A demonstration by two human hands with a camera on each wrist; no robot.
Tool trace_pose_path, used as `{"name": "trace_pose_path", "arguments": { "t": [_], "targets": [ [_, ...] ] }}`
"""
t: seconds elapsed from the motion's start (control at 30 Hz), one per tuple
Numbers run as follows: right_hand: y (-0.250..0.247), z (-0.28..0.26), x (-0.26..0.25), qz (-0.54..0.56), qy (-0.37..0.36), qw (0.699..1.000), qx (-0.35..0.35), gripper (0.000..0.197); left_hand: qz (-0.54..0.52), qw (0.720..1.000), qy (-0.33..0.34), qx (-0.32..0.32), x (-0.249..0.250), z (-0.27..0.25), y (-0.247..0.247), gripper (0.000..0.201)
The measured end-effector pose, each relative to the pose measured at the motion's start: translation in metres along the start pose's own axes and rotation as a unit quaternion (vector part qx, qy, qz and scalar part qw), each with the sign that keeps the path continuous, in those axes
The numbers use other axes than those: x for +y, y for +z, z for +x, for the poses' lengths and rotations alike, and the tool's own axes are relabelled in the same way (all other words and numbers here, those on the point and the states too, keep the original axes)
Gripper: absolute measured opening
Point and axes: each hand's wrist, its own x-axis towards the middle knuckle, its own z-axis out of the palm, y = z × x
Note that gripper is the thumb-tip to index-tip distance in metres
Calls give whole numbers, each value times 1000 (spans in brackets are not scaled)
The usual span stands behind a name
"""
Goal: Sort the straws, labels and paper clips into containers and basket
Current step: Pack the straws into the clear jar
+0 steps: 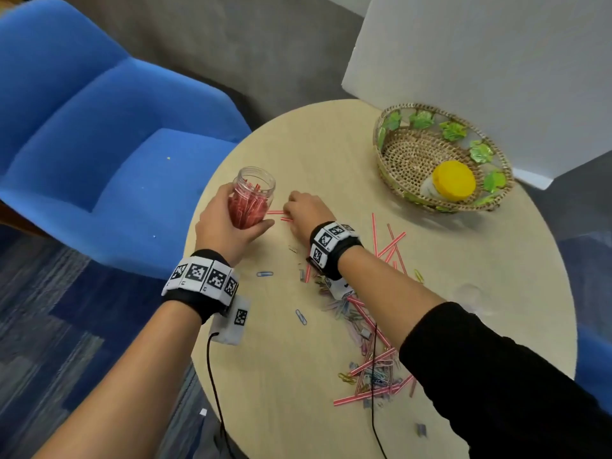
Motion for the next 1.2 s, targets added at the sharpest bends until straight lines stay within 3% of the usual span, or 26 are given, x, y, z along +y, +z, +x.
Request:
{"name": "trace_pose_path", "arguments": {
  "t": [0.13, 0.3, 0.5, 0.6, 0.67, 0.73, 0.83, 0.87, 0.9, 0.93, 0.97, 1.03, 1.07, 1.1, 1.2],
  "targets": [
    [0, 3, -13, -33, -15, 998, -48, 19, -4, 1000, -5, 12, -5, -7, 0, 75],
    [-2, -7, -19, -70, -18, 990, -119, 32, -19, 1000, -13, 18, -6, -17, 4, 69],
    [22, -42, 2, 20, -16, 994, -106, 28, -18, 1000, -18, 10, -1, -27, 6, 71],
    [14, -55, 21, 164, 43, 983, -74, 19, -23, 999, -21, 9, 1, -34, 7, 71],
    [6, -60, 43, 353, 126, 927, -15, 26, -32, 999, -22, 10, 2, -38, 8, 71],
    [-6, -68, 69, 501, 180, 841, 97, 30, -37, 999, -23, 12, 1, -40, 8, 71],
    [-27, -86, 104, 610, 200, 732, 228, 28, -43, 999, -23, 13, 0, -41, 8, 69],
    [-34, -93, 113, 628, 208, 708, 249, 28, -45, 999, -24, 12, 0, -42, 8, 68],
    [-38, -98, 122, 623, 215, 705, 261, 29, -46, 999, -23, 12, 0, -42, 9, 67],
    [-43, -104, 128, 586, 215, 736, 263, 29, -46, 999, -22, 13, 0, -42, 9, 67],
    [-44, -107, 131, 513, 213, 796, 242, 26, -45, 999, -22, 14, 0, -42, 9, 67],
    [-36, -114, 126, 331, 187, 915, 134, 13, -44, 999, -22, 16, 0, -42, 9, 67],
    [-28, -115, 118, 261, 168, 948, 71, 7, -44, 999, -22, 16, 0, -42, 9, 67],
    [-19, -117, 110, 216, 146, 965, 26, 8, -43, 999, -21, 16, 1, -42, 10, 67],
    [9, -113, 93, 197, 130, 971, -27, 11, -40, 999, -21, 14, 3, -43, 11, 67]
  ]
}}
